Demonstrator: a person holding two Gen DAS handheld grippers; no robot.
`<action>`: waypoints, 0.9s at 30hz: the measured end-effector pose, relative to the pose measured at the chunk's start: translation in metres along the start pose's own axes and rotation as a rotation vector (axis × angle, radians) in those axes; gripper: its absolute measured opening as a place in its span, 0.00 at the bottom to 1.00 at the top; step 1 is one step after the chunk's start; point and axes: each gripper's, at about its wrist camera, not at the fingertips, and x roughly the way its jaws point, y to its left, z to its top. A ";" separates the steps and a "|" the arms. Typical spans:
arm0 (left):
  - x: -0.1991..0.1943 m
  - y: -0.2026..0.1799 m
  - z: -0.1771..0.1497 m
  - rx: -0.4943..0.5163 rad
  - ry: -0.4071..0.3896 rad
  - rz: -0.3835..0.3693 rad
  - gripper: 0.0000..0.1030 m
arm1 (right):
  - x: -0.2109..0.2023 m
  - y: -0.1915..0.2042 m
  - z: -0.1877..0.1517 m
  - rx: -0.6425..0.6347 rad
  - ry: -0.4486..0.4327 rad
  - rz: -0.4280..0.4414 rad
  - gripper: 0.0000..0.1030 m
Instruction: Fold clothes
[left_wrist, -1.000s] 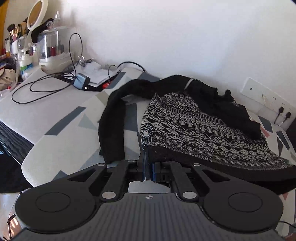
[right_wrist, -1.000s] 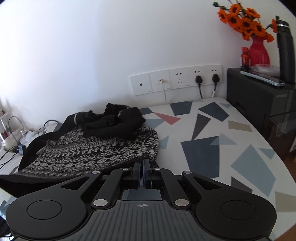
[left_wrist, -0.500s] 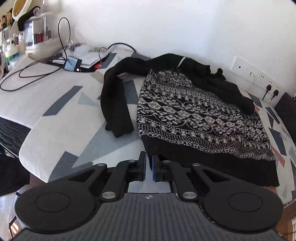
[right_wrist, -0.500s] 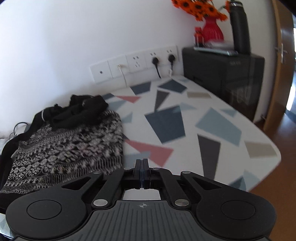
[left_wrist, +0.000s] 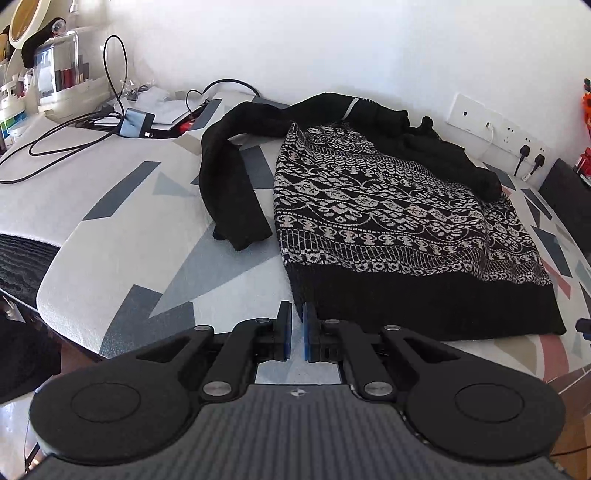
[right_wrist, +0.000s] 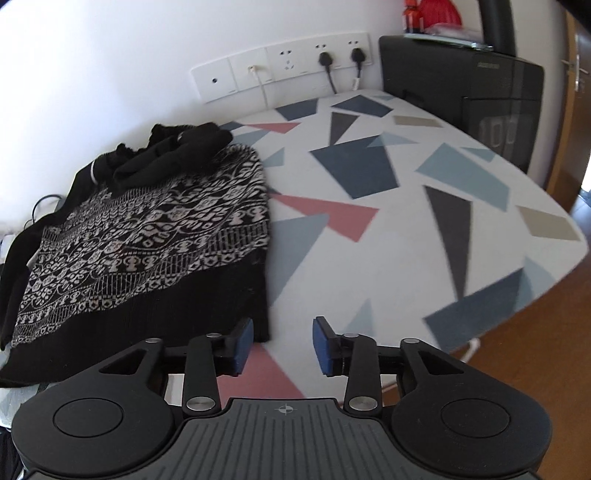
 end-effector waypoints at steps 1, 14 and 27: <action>0.000 0.001 0.000 0.001 -0.003 0.003 0.06 | 0.006 0.002 0.003 -0.001 0.003 -0.002 0.35; 0.030 -0.023 0.000 0.132 0.115 -0.046 0.64 | 0.059 0.038 0.022 -0.114 0.056 -0.034 0.42; 0.043 -0.024 0.011 0.050 0.129 -0.067 0.07 | 0.041 0.048 0.021 -0.325 0.053 -0.029 0.03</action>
